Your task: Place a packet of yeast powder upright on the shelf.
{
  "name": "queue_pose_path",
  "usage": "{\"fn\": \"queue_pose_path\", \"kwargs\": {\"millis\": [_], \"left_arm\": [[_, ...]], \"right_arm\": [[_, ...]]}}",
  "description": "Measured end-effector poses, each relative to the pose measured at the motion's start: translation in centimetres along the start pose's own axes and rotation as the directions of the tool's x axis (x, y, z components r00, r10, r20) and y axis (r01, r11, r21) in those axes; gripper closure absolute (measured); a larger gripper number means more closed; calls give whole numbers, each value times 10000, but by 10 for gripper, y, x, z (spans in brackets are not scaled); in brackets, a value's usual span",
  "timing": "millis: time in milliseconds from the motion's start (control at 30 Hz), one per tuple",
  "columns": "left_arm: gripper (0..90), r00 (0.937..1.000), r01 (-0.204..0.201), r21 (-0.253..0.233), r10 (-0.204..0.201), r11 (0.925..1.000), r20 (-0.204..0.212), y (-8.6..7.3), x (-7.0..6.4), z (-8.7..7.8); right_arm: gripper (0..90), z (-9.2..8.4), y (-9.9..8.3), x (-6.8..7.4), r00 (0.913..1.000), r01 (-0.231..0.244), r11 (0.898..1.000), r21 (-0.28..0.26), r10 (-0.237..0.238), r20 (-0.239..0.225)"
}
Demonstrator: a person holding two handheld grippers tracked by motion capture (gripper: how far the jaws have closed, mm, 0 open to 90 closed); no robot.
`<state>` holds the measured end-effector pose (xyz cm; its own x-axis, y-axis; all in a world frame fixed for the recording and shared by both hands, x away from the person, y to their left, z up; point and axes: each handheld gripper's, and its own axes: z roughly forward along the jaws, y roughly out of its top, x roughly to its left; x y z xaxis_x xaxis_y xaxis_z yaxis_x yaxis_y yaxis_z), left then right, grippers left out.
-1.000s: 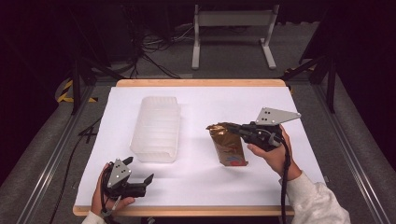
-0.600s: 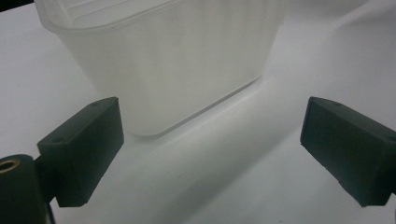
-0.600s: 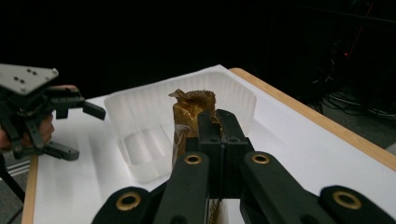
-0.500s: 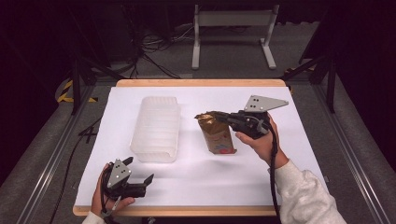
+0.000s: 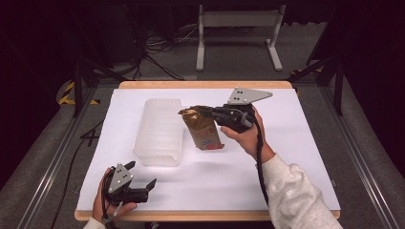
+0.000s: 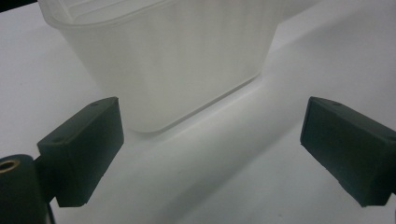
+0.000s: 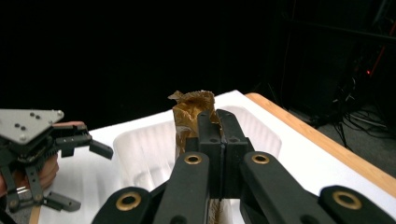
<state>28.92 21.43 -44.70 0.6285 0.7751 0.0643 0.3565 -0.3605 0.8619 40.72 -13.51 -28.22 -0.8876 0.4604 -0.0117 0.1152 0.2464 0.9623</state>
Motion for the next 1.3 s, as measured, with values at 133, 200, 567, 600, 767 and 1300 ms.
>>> {"fn": "queue_pose_path", "kwargs": {"millis": [133, 200, 567, 600, 767, 1300], "left_arm": [[69, 10000, -9, 14, 9, 10000, 31, 0, 0, 0], [69, 10000, -43, 50, 43, 10000, 18, 0, 0, 0], [69, 10000, 50, 41, -50, 10000, -8, -2, 0, -1], [69, 10000, 93, 62, -93, 9999, -10, -2, 0, -2], [69, 9999, 141, 11, -142, 9999, 43, -3, 1, -2], [69, 9996, 246, -24, -246, 9997, 113, -5, 2, -3]], "right_arm": [[898, 16, 7, 5, 9997, 23, 10000, -3, -23, -244], [898, 23, 9, 6, 9994, -15, 10000, -33, 14, -343], [899, 46, 15, 8, 9967, 9, 9999, -125, -20, -812], [899, 50, 19, 9, 9960, 26, 9998, -181, -42, -894], [898, 59, 25, 11, 9951, 158, 9997, -198, -176, -972], [898, 111, 40, 15, 9963, 450, 9988, -187, -462, -728]]}}
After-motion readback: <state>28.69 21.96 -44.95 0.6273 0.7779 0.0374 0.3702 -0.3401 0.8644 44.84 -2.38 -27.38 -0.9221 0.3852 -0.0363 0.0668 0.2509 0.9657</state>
